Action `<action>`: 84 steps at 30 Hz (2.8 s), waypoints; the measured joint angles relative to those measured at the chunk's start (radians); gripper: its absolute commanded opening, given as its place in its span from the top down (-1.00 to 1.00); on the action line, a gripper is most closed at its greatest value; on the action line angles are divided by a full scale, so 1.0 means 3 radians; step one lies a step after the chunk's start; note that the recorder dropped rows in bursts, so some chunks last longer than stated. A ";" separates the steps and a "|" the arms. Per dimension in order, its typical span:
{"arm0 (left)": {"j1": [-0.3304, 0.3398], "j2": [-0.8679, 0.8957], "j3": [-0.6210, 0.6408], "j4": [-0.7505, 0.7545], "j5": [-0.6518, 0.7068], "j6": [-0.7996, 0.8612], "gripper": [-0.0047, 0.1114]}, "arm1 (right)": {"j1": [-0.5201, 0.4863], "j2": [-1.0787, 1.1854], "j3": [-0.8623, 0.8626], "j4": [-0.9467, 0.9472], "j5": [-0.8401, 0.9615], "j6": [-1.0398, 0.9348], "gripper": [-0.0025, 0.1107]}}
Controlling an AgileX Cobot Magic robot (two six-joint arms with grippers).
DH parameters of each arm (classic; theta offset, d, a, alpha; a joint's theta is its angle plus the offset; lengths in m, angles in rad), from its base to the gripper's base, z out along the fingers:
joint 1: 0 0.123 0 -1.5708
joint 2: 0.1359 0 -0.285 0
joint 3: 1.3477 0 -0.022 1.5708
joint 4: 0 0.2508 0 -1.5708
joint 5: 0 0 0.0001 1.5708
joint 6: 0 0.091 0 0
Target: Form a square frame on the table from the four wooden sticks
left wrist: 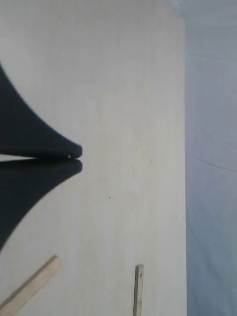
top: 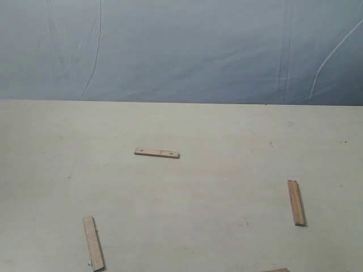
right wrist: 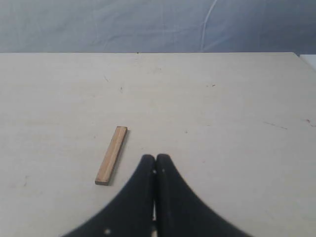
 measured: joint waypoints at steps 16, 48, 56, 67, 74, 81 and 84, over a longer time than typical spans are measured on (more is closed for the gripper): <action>0.0000 -0.0005 0.0000 -0.0024 -0.2651 -0.2007 0.92 | 0.0000 0.0000 0.0000 0.0000 0.0000 0.0000 0.97; -0.1206 0.5010 -0.2778 -0.0623 0.1221 -0.1212 -0.11 | 0.0000 0.0000 0.0000 0.0007 -0.0006 0.0000 0.97; -0.1213 0.5425 -0.2639 -0.1084 0.0680 -0.1212 -0.11 | 0.0000 0.0000 0.0000 0.0007 -0.0006 0.0000 0.97; -0.1555 0.5824 -0.2639 -0.0841 0.0402 -0.1654 -0.10 | 0.0000 0.0000 0.0000 0.0007 -0.0006 0.0000 0.97; -0.1596 0.5862 -0.2632 -0.0405 0.0429 -0.2059 -0.10 | 0.0000 0.0000 0.0000 0.0013 -0.0006 0.0000 0.97; -0.1601 0.5925 -0.2632 -0.0364 0.0331 -0.2221 -0.04 | 0.0000 0.0000 0.0000 0.0013 -0.0006 0.0000 0.97; -0.1601 0.5966 -0.2647 -0.0295 0.0350 -0.2236 0.06 | 0.0000 0.0000 0.0000 0.0013 -0.0006 0.0000 0.97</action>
